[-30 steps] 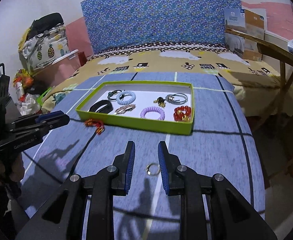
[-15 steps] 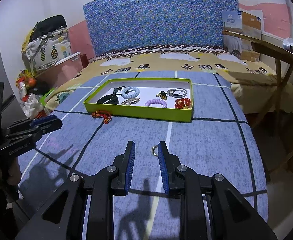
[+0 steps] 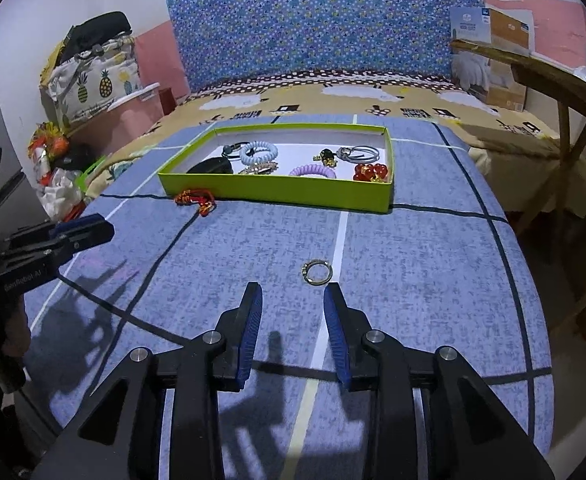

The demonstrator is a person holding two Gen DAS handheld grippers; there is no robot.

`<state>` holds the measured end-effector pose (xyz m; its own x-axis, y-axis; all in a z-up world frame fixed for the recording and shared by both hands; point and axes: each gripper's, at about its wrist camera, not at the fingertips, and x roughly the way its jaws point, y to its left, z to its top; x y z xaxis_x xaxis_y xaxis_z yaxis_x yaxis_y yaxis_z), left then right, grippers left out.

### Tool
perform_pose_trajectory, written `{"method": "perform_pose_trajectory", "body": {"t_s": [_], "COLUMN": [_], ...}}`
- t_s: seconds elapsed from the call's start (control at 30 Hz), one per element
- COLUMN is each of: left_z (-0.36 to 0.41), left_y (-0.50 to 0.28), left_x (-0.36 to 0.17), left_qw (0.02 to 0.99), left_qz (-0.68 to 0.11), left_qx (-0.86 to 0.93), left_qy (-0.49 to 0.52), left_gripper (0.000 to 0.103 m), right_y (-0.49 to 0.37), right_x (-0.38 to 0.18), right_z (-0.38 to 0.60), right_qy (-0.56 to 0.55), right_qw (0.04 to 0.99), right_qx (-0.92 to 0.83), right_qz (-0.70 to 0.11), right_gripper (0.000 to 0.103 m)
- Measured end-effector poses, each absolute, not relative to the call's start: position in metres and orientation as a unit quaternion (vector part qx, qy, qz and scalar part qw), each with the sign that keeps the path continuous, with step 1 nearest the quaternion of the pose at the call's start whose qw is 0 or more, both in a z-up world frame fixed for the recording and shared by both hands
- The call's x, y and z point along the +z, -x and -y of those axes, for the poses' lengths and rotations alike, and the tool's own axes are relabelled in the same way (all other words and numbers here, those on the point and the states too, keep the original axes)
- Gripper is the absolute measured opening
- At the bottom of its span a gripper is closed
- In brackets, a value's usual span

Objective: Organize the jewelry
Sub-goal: 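Grasp the red tasseled cord with the left tool while the right grasps the gold ring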

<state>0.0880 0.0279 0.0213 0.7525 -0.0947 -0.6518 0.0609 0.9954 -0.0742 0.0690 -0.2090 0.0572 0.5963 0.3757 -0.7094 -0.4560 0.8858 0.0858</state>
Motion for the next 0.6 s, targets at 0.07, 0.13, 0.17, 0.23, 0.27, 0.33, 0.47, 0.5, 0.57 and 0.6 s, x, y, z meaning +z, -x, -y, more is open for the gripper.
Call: {"method": "perform_pose_trajectory", "body": {"t_s": [0.07, 0.13, 0.17, 0.23, 0.27, 0.33, 0.47, 0.5, 0.57, 0.6], "left_z": [-0.029, -0.030, -0.030, -0.031, -0.031, -0.033, -0.036, -0.036, -0.038, -0.038], "left_y": [-0.095, -0.104, -0.110, -0.119, -0.124, -0.134, -0.153, -0.157, -0.164, -0.168], "left_x": [0.020, 0.019, 0.018, 0.017, 0.016, 0.013, 0.008, 0.007, 0.003, 0.001], "left_qw": [0.935, 0.934, 0.933, 0.931, 0.930, 0.929, 0.924, 0.922, 0.920, 0.918], "left_qz": [-0.352, -0.355, -0.357, -0.361, -0.364, -0.367, -0.379, -0.383, -0.390, -0.393], "left_qx": [-0.044, -0.045, -0.047, -0.047, -0.047, -0.048, -0.047, -0.046, -0.047, -0.045], "left_qy": [0.021, 0.014, 0.011, 0.009, 0.008, 0.008, 0.010, 0.012, 0.015, 0.016], "left_gripper": [0.034, 0.034, 0.034, 0.035, 0.037, 0.042, 0.044, 0.044, 0.045, 0.045], "right_y": [-0.074, -0.081, -0.084, -0.092, -0.095, -0.102, -0.110, -0.111, -0.113, -0.114], "right_x": [0.055, 0.051, 0.049, 0.045, 0.043, 0.039, 0.036, 0.035, 0.034, 0.033], "right_z": [0.208, 0.206, 0.205, 0.203, 0.202, 0.201, 0.199, 0.198, 0.197, 0.196], "right_qy": [0.058, 0.065, 0.068, 0.073, 0.073, 0.070, 0.080, 0.082, 0.085, 0.087], "right_qw": [0.892, 0.889, 0.889, 0.886, 0.883, 0.878, 0.874, 0.873, 0.871, 0.870], "right_qx": [0.230, 0.229, 0.227, 0.226, 0.226, 0.227, 0.223, 0.222, 0.223, 0.224], "right_qz": [-0.386, -0.390, -0.392, -0.398, -0.405, -0.415, -0.424, -0.427, -0.429, -0.430], "right_gripper": [0.033, 0.033, 0.033, 0.033, 0.033, 0.033, 0.033, 0.033, 0.033, 0.033]}}
